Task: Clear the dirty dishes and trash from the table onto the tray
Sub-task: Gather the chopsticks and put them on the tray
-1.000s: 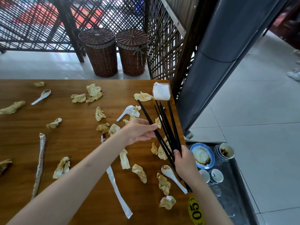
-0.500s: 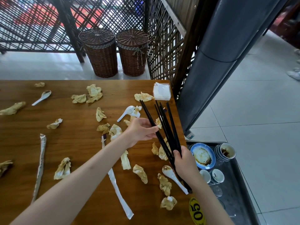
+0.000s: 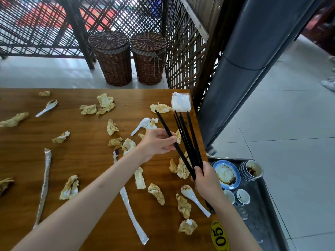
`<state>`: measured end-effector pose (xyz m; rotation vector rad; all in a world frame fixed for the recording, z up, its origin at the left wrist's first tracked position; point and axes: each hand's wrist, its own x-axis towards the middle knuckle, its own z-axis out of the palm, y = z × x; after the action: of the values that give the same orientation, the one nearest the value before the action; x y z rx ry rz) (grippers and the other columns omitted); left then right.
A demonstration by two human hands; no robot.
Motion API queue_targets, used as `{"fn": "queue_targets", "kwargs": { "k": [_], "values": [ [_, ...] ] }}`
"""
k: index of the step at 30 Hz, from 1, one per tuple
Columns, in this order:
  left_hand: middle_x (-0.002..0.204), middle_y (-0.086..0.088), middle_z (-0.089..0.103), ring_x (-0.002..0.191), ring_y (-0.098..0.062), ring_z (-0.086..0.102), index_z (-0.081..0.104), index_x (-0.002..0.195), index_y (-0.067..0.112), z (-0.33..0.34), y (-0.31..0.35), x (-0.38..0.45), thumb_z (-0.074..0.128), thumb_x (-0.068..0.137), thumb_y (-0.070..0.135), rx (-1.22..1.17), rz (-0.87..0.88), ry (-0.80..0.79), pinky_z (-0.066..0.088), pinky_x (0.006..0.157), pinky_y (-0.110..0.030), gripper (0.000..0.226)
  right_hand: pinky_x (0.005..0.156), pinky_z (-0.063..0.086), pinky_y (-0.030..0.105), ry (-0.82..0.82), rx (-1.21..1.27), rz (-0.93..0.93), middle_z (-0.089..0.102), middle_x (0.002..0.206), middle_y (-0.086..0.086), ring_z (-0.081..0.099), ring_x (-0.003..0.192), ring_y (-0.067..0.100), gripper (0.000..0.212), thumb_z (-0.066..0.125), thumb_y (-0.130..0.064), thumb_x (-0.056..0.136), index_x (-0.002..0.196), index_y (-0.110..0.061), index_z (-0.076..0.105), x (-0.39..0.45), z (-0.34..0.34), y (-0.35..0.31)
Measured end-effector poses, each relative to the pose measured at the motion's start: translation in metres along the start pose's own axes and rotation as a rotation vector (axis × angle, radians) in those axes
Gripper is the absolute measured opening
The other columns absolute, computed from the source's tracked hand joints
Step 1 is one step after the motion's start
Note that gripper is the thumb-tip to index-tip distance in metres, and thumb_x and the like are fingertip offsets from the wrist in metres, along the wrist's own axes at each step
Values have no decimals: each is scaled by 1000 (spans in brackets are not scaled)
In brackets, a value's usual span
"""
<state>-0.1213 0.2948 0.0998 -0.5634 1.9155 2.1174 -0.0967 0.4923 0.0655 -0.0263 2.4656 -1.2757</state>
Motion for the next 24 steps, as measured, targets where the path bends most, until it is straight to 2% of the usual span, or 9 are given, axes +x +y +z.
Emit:
{"fn": "queue_targets", "kwargs": {
  "k": [6,12,17,21,24],
  "values": [
    [92,-4,73,78,-16,72,64,98,13,-7,12,3,62,89,23,2,-43,98,55,61,-20,13,46,40,11,-40,10,-17,61,74,-6,58,56,1,20,39,-22,99,83,-30,50,-5,-1,-1],
    [88,-7,74,78,-14,72,65,100,8,4,6,0,65,87,22,45,-143,44,55,61,-20,19,47,46,16,-72,82,-10,64,76,1,62,58,8,19,40,-19,99,86,-28,49,-8,-1,-10],
    [85,-7,73,76,-11,71,66,95,9,10,2,1,68,85,22,145,-109,36,57,65,-21,17,49,41,16,-46,54,-42,58,71,-5,54,54,3,20,38,-20,100,85,-28,48,-16,1,-9],
    [79,-4,73,73,-9,71,67,89,9,9,3,1,68,84,22,229,-95,5,56,64,-20,14,55,41,23,-21,66,-33,54,72,-7,52,61,8,20,38,-20,99,83,-28,47,-26,5,-6],
    [73,-4,73,70,-9,71,67,83,8,14,0,0,70,83,25,328,-41,-5,56,63,-20,17,55,39,18,11,27,-34,54,74,-9,52,64,4,21,38,-22,99,82,-31,45,-36,5,-1]
  ]
}}
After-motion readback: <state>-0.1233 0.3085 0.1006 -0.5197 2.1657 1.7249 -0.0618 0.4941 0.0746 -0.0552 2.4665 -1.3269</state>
